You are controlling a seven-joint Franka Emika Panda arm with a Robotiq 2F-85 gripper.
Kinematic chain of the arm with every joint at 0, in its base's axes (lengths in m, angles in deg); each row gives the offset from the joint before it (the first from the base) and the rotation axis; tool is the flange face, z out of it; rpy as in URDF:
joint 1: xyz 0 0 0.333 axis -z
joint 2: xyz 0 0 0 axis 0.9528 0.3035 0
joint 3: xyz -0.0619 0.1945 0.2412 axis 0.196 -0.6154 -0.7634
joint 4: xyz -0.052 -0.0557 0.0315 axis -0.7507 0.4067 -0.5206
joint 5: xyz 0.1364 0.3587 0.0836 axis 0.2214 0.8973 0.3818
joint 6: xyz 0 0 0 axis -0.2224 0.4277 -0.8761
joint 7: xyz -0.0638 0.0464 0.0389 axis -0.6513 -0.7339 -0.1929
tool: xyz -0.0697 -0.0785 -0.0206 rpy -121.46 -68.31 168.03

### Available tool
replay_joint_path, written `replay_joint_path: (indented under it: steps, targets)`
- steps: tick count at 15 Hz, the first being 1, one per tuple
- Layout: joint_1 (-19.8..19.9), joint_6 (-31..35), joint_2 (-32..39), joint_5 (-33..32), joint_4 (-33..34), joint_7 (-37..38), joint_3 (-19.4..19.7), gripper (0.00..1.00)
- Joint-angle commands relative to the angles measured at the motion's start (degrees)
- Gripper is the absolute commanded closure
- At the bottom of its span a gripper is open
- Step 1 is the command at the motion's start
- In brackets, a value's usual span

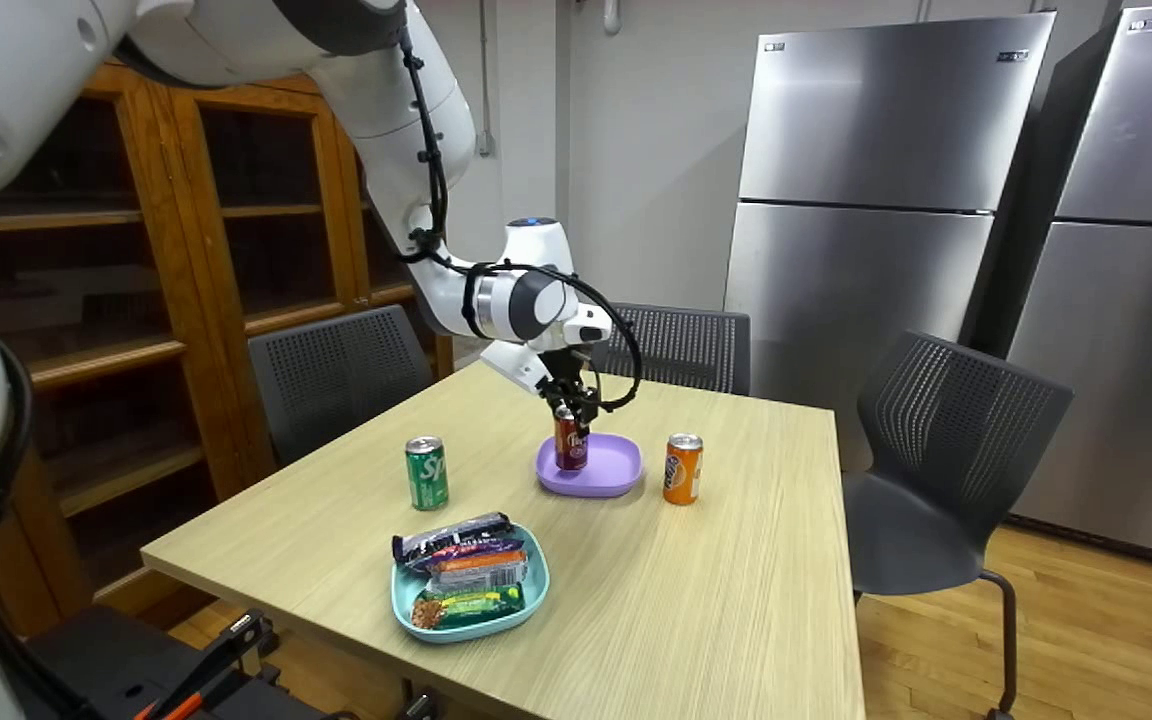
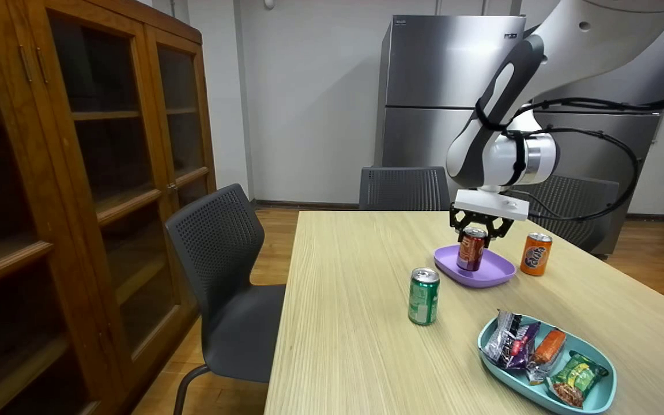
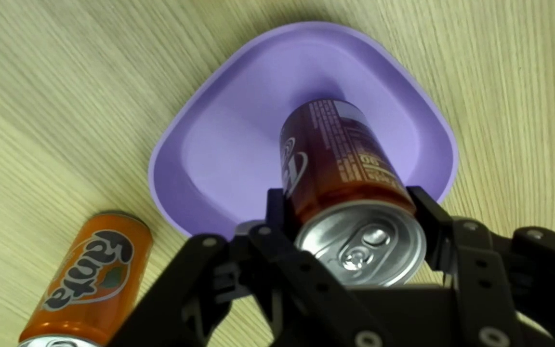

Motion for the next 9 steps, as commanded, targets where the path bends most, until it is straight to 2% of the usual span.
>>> replay_joint_path:
  steps: [1, 9]
  targets:
    - [-0.97, -3.08, 1.87, -1.45, 4.51, 3.01, 1.17, 0.62]
    - [-1.4, -6.06, 5.62, -1.6, 10.47, 4.74, 1.22, 0.62]
